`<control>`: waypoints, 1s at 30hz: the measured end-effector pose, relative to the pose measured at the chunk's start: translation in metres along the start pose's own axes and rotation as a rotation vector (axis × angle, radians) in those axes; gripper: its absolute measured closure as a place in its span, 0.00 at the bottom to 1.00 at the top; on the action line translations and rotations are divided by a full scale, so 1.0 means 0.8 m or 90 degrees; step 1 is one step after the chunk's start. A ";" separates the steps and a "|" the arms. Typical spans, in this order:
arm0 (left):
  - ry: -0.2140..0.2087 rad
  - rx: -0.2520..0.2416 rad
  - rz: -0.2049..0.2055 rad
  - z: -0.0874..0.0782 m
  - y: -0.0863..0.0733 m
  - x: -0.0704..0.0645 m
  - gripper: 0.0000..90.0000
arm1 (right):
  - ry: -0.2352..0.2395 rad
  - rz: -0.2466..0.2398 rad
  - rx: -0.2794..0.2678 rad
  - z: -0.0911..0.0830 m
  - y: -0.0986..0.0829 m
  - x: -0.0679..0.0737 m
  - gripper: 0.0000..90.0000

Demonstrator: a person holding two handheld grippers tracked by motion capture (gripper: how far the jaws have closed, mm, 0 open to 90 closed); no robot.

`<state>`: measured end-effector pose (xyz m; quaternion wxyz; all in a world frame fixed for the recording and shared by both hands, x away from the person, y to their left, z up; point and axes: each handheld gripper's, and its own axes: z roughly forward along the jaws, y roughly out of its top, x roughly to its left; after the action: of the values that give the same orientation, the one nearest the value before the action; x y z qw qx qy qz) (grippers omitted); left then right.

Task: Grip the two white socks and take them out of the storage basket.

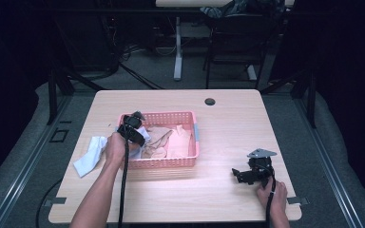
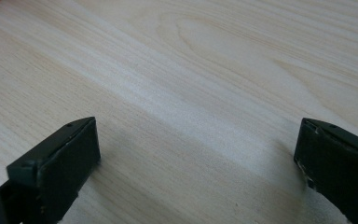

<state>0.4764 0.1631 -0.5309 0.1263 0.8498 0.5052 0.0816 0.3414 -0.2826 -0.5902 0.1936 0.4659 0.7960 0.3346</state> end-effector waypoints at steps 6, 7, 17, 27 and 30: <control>0.015 -0.014 -0.001 -0.008 -0.002 0.000 0.84 | 0.000 0.000 0.000 0.000 0.000 0.000 0.00; 0.013 -0.018 0.000 -0.011 -0.003 0.001 0.84 | 0.000 0.000 0.000 0.000 0.000 0.000 0.00; -0.011 -0.077 -0.023 -0.049 -0.017 0.021 0.84 | 0.003 0.001 0.000 0.000 0.000 0.000 0.00; -0.027 -0.110 -0.025 -0.099 -0.016 0.037 0.86 | 0.001 0.000 0.001 0.000 0.000 0.000 0.00; -0.030 -0.121 -0.027 -0.115 -0.014 0.039 0.86 | 0.001 0.000 0.001 0.000 0.000 0.000 0.00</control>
<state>0.4574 0.2074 -0.4457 0.2200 0.8246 0.5102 0.1062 0.3416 -0.2826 -0.5901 0.1923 0.4657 0.7965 0.3344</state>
